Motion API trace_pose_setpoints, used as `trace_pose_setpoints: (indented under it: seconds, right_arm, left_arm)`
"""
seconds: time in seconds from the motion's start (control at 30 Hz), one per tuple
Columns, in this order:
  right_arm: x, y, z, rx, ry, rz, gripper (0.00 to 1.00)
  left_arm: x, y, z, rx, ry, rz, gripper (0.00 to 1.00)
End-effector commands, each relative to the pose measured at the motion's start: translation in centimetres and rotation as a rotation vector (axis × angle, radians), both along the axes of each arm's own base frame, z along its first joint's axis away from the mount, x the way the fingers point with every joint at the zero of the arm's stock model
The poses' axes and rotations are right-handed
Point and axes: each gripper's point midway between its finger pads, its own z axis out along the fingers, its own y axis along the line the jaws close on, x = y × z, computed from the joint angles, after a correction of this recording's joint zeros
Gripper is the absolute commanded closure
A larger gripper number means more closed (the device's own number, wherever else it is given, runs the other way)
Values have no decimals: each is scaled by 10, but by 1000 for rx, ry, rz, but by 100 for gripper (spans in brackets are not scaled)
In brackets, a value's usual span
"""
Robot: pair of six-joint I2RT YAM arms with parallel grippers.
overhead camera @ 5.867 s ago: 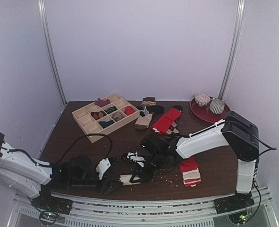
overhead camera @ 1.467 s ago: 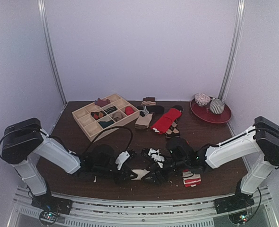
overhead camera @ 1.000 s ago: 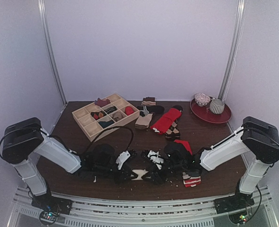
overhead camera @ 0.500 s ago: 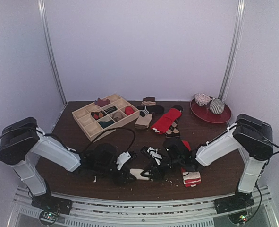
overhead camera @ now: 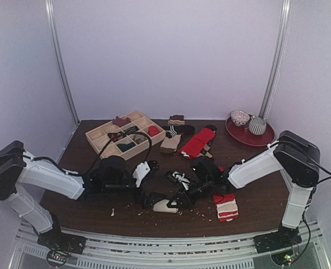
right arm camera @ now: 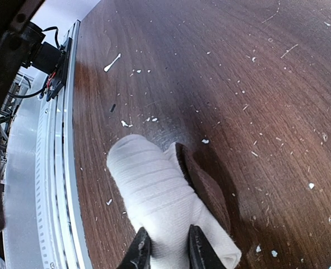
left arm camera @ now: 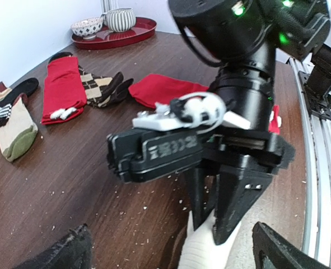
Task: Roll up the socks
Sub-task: Roll a pair of socks at the center of the board.
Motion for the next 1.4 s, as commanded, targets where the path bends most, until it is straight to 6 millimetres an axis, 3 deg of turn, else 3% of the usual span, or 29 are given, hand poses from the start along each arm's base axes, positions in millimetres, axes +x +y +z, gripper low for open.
trace_pose_setpoints:
  seconds: [0.0, 0.17, 0.3, 0.37, 0.47, 0.67, 0.8, 0.97, 1.23, 1.37]
  right_arm:
    - [-38, -83, -94, -436, 184, -63, 80]
    - [-37, -83, -96, -440, 180, -63, 80]
    - [-36, -84, -96, -443, 176, -64, 80]
    - [-37, -83, -96, -439, 177, -64, 80]
    - [-36, -83, -96, -436, 176, -70, 80]
    - [-36, -82, -99, -442, 181, -65, 80]
    - [-34, -81, -98, -444, 174, -60, 80]
    - [-33, -81, -98, -446, 169, -57, 80]
    - [-35, -83, -100, -455, 168, -55, 80]
    - [-33, -82, -100, -450, 165, -56, 80]
  left_arm:
    - [0, -1, -6, -50, 6, -42, 9]
    - [6, 11, -1, -111, 3, -3, 17]
    - [2, 25, 14, -141, -36, 0, 2]
    - [-1, 34, 32, -206, -97, 10, 2]
    - [2, 38, 34, -205, -124, 19, 2]
    - [-24, 15, 11, -162, -36, -238, 2]
    - [-27, 6, -14, -140, 109, -363, 2]
    - [-21, -4, -32, -102, 220, -387, 9]
    - [-21, -2, -70, -5, 349, -359, 19]
    - [-22, 2, -75, 14, 367, -340, 21]
